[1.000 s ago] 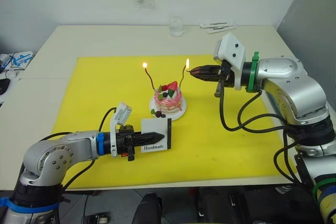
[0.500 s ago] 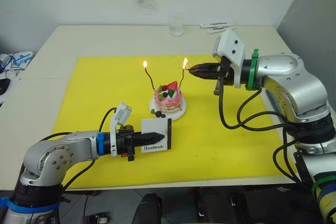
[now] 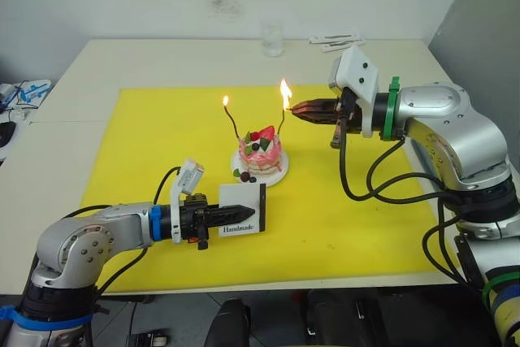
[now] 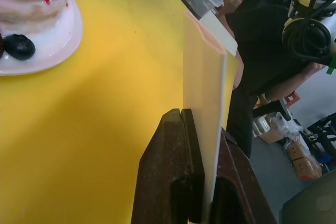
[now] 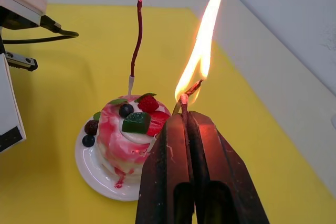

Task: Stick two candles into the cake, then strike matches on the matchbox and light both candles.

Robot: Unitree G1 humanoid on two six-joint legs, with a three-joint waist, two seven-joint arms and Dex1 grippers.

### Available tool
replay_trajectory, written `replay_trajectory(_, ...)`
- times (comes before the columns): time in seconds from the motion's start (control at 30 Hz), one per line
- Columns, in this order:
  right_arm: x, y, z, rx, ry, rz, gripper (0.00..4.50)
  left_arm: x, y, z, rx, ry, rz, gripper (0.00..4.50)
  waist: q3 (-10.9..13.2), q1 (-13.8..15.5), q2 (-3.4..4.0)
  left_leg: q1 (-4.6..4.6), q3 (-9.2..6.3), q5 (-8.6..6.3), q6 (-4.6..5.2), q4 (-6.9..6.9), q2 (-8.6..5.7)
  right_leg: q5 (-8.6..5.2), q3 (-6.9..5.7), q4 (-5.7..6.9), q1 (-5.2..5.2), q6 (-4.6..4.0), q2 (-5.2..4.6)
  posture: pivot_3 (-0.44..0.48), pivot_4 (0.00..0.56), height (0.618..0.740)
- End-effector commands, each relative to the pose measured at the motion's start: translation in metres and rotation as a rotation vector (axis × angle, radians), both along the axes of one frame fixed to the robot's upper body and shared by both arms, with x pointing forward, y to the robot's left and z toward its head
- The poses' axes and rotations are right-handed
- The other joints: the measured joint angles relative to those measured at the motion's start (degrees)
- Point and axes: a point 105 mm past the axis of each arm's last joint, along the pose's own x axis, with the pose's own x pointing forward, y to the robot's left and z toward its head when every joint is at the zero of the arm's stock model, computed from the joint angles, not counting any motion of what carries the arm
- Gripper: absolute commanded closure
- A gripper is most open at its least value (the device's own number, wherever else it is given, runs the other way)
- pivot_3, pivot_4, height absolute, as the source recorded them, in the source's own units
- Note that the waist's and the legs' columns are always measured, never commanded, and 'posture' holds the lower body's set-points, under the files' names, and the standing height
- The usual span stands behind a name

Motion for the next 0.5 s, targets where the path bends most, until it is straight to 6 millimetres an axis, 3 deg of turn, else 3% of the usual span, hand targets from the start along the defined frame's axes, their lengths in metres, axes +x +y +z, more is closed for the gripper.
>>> replay_trajectory(0.03,-0.0093,-0.0004,0.0144,0.013,-0.055,0.026,4.45,-0.0006,-0.0019,0.0054,-0.022,-0.022,-0.01,4.5,0.0,0.0,0.0,0.0,0.0,0.0,0.0,0.0,0.0,0.0,0.0,0.0,0.0,0.0,0.0,0.0,0.15,0.74)
replay_trajectory(0.5,-0.0187,-0.0097,0.0128,0.022,-0.034,0.005,4.45,0.0013,-0.0043,0.0154,-0.062,-0.023,-0.015,4.5,0.0,-0.03,0.0,0.03,0.0,0.0,0.0,0.02,0.0,0.0,0.0,0.06,0.0,0.0,0.01,0.0,0.15,0.74)
